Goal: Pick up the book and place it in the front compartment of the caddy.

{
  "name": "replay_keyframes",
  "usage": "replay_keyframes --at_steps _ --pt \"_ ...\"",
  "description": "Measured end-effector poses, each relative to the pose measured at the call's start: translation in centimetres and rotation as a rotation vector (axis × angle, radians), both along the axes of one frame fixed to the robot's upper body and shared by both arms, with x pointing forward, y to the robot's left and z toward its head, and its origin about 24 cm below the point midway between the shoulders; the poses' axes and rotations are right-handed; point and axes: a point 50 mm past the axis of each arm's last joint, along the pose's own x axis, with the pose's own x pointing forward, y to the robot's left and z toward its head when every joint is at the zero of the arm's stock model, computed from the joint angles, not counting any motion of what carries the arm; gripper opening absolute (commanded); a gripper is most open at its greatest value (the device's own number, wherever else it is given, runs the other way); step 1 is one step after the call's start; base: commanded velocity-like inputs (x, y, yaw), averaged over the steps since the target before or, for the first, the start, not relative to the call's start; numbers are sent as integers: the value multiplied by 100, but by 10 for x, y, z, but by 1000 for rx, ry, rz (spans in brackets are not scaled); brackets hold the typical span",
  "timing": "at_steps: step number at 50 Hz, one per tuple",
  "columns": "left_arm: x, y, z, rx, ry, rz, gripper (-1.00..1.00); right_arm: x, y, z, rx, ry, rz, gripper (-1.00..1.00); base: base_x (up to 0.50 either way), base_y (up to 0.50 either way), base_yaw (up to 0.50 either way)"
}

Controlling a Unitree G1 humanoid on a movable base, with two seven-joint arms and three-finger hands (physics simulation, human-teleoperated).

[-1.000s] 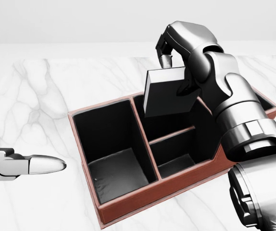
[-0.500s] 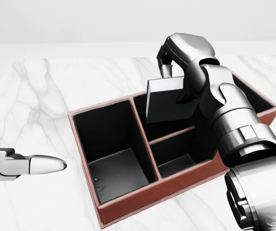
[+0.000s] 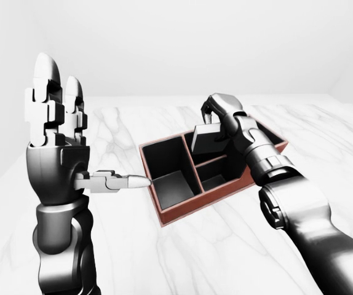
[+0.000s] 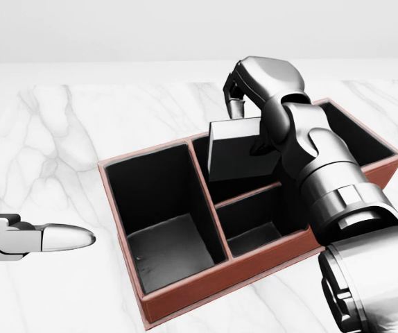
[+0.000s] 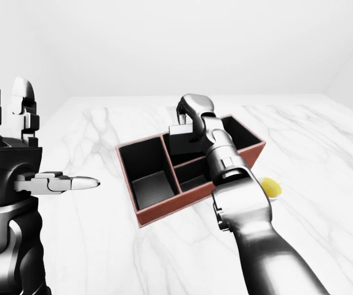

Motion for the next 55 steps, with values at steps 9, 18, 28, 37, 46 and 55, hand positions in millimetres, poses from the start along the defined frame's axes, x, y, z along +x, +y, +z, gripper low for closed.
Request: replay_keyframes --at_steps 9,18,28,37,46,55 --pt "0 0 0 0 -1 0 100 0 1 -2 7 -4 -4 -100 0 0 0" --pt "0 0 0 0 -1 0 100 0 0 -5 9 -12 -15 -100 0 0 0" --pt "0 0 0 0 0 0 100 0 -3 -9 6 -19 -31 -100 0 0 0" --pt "0 0 0 1 -2 1 100 -1 -4 -11 0 -31 -39 -100 0 0 0" --pt "0 0 1 1 -4 1 100 -1 -4 -14 -7 -48 -46 -100 0 0 0" --pt "0 0 1 1 -5 1 100 -2 -3 -15 -5 -65 -50 -100 0 0 0"
